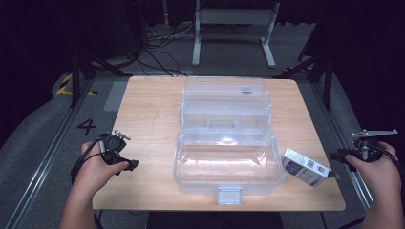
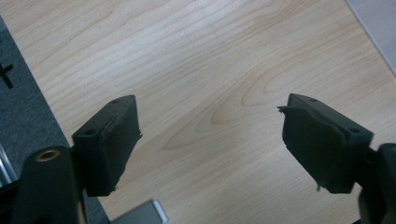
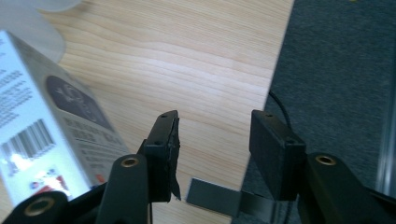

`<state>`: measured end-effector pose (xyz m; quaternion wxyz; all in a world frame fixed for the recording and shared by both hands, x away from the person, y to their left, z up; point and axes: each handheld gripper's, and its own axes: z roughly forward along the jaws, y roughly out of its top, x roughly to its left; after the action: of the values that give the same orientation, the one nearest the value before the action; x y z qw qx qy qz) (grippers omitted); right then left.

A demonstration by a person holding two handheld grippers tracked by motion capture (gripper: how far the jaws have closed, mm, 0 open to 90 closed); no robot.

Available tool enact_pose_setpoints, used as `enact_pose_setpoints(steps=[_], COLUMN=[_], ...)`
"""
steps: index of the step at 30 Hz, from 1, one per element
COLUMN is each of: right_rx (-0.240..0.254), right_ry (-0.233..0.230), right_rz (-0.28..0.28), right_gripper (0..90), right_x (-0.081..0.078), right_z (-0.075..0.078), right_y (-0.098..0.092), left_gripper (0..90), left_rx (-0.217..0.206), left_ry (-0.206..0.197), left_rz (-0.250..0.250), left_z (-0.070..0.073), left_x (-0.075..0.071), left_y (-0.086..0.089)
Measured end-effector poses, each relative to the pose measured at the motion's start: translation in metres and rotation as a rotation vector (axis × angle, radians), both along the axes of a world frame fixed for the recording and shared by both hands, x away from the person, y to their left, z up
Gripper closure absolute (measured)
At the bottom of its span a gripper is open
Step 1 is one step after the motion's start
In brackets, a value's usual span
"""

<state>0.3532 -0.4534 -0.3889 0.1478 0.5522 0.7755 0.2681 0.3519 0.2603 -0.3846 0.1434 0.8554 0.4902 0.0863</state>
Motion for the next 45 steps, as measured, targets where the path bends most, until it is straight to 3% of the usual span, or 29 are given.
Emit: enact_pose_setpoints(steps=[4, 5, 8, 12, 15, 18, 20, 23, 26, 28, 33, 36, 38, 42, 43, 45], right_rx=[-0.014, -0.001, -0.004, 0.000, -0.022, 0.007, 0.037, 0.030, 0.023, 0.010, 0.014, 0.013, -0.024, -0.073, -0.091, -0.099], right_ry=[-0.036, -0.024, -0.026, -0.019, -0.034, -0.052, -0.063, -0.056, -0.049, -0.048, -0.010, 0.005, 0.023, 0.058, 0.044, 0.059], right_rz=[0.037, 0.024, 0.005, 0.026, 0.071, 0.111, 0.151, 0.222, 0.285, 0.308, 0.387, 0.432, 0.453, 0.462, 0.457, 0.450], right_gripper=[51.6, 51.7, 53.9, 56.0, 55.8, 53.6, 52.5, 51.3, 50.1, 48.6, 46.8, 46.4, 45.2, 42.9, 39.0, 39.5], right_x=[-0.001, -0.001, -0.002, -0.003, -0.004, -0.007, -0.009, -0.011, -0.014, -0.014, -0.011, -0.008, -0.006, -0.003, -0.001, -0.001], right_z=[0.001, 0.002, 0.006, 0.010, 0.016, 0.026, 0.032, 0.037, 0.040, 0.041, 0.035, 0.031, 0.026, 0.019, 0.016, 0.014], right_y=[0.002, 0.003, 0.003, 0.009, 0.015, 0.025, 0.033, 0.048, 0.060, 0.067, 0.083, 0.091, 0.096, 0.099, 0.099, 0.100], left_gripper=[26.5, 25.8, 24.8, 26.0, 25.7, 18.3, 18.5, 19.1, 19.4, 18.4, 25.5, 27.7, 27.6, 27.6, 27.6, 27.5], left_rx=[0.043, 0.050, 0.043, 0.043, 0.063, 0.090, 0.078, 0.080, 0.121, 0.133, 0.105, 0.139, 0.149, 0.128, 0.121, 0.118], left_ry=[0.027, 0.024, 0.013, 0.008, -0.002, -0.004, 0.014, 0.009, -0.046, -0.057, -0.052, -0.039, -0.021, -0.018, -0.017, -0.010], left_rz=[-0.006, -0.019, -0.020, -0.014, -0.001, -0.004, -0.022, -0.062, -0.128, -0.128, -0.107, -0.097, -0.088, -0.093, -0.104, -0.100], left_z=[0.000, 0.000, 0.003, 0.003, 0.002, -0.001, -0.003, -0.004, -0.003, -0.002, -0.002, -0.004, -0.006, -0.008, -0.008, -0.008], left_x=[-0.001, -0.002, -0.003, -0.003, -0.004, -0.006, -0.006, -0.007, -0.007, -0.007, -0.007, -0.007, -0.007, -0.007, -0.007, -0.007], left_y=[-0.002, -0.001, 0.000, 0.003, 0.003, 0.000, -0.003, -0.007, -0.010, -0.010, -0.007, -0.005, -0.003, -0.003, -0.004, -0.005])
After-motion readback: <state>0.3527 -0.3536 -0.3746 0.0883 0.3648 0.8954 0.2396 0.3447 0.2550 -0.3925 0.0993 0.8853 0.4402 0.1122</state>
